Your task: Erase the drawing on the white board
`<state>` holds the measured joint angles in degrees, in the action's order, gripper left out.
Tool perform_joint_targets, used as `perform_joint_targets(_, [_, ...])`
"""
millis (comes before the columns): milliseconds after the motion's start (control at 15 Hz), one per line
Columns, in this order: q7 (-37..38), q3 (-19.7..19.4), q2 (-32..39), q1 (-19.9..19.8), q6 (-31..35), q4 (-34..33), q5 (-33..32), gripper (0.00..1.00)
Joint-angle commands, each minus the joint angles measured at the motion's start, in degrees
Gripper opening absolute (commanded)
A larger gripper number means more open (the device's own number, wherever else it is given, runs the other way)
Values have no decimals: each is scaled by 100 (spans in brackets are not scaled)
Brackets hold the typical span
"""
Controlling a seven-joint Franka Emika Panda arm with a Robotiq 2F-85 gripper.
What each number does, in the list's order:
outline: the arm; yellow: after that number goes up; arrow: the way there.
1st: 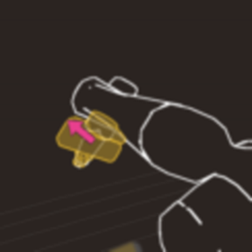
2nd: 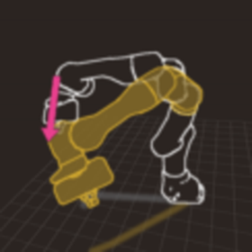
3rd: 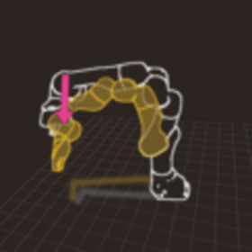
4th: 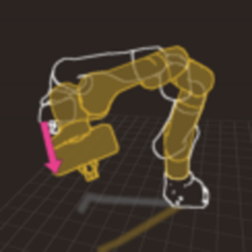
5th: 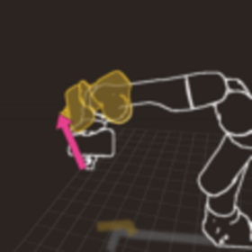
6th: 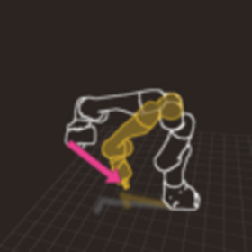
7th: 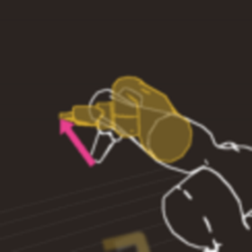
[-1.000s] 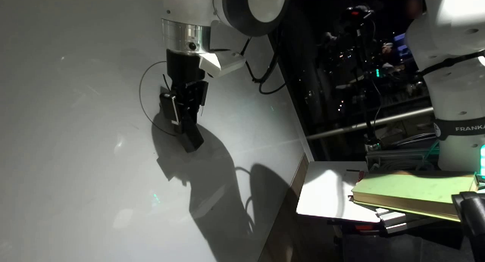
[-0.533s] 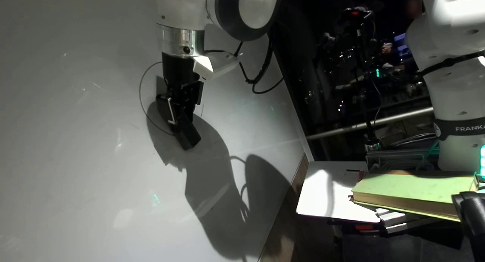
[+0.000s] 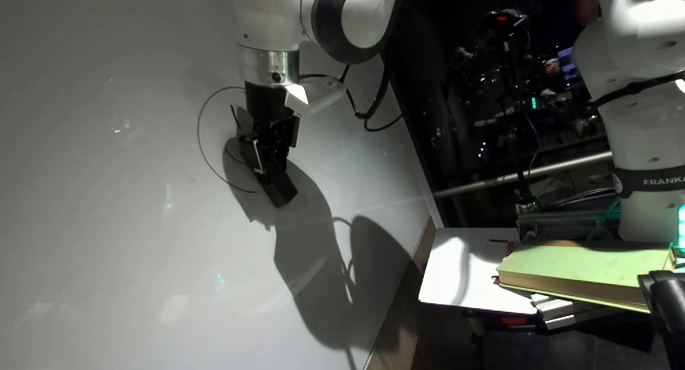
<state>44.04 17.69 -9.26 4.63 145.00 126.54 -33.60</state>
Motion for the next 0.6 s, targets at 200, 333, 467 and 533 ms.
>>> perform_joint_targets(200, [-395,-706,-106,-483,215,-4,-289,30])
perform_joint_targets(333, [-510,-808,-111,-597,250,28,-296,30])
perform_joint_targets(467, [-655,-889,-67,-708,267,-3,-290,30])
perform_joint_targets(533, [-748,-921,-32,-746,263,-44,-262,30])
